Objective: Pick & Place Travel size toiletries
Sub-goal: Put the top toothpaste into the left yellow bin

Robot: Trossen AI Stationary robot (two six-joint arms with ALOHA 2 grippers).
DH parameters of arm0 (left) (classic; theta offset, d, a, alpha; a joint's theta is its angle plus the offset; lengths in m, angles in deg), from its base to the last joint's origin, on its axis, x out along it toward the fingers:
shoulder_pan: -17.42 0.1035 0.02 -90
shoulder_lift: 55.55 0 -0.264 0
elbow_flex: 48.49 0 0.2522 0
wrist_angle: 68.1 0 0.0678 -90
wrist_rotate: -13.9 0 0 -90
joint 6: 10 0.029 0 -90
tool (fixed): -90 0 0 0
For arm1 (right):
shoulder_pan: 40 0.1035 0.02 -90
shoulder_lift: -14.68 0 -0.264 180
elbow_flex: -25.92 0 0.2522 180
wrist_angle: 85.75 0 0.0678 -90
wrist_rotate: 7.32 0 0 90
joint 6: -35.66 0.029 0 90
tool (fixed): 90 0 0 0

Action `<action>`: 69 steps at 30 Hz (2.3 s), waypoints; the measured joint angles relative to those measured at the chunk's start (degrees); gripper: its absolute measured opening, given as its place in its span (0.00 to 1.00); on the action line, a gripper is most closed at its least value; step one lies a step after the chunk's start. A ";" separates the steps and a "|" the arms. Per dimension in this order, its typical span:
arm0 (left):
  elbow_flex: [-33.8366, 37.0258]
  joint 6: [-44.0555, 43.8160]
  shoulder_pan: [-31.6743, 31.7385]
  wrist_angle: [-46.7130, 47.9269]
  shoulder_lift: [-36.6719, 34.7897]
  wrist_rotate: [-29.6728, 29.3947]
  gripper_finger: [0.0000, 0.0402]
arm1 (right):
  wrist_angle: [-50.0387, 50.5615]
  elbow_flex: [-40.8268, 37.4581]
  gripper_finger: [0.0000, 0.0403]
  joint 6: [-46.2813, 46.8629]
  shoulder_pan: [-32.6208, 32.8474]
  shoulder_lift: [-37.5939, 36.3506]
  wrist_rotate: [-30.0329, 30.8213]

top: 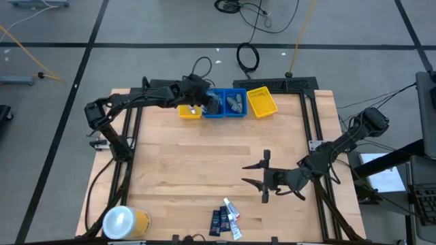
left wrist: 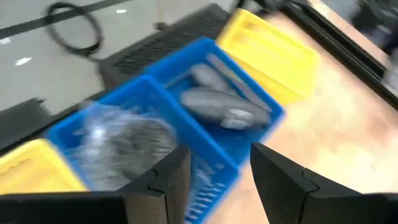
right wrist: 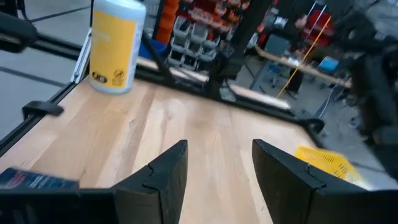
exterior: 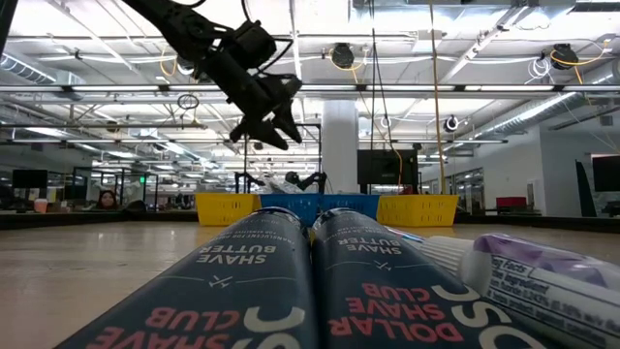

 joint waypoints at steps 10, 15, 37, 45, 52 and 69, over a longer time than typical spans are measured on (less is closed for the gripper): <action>0.02 10.59 -11.43 7.84 0.05 7.35 0.42 | 4.70 -0.02 0.42 9.80 -0.02 2.49 -14.62; 0.02 12.87 -19.25 9.22 0.05 7.34 0.42 | 4.25 -0.02 0.42 12.96 -0.15 6.97 -14.66; 0.02 4.41 -42.08 10.81 0.40 -5.93 0.42 | -12.41 0.45 0.42 29.16 -5.07 28.80 -24.14; 0.02 3.59 -43.67 10.71 0.40 -8.83 0.42 | -12.29 4.37 0.42 30.84 -4.86 33.17 -29.05; 0.02 1.98 -43.67 10.74 0.40 -8.90 0.42 | -8.94 6.33 0.42 33.71 -4.90 35.18 -29.64; 0.02 1.81 -43.71 10.73 0.40 -9.38 0.42 | 14.18 18.45 0.42 41.61 -6.00 35.01 -27.95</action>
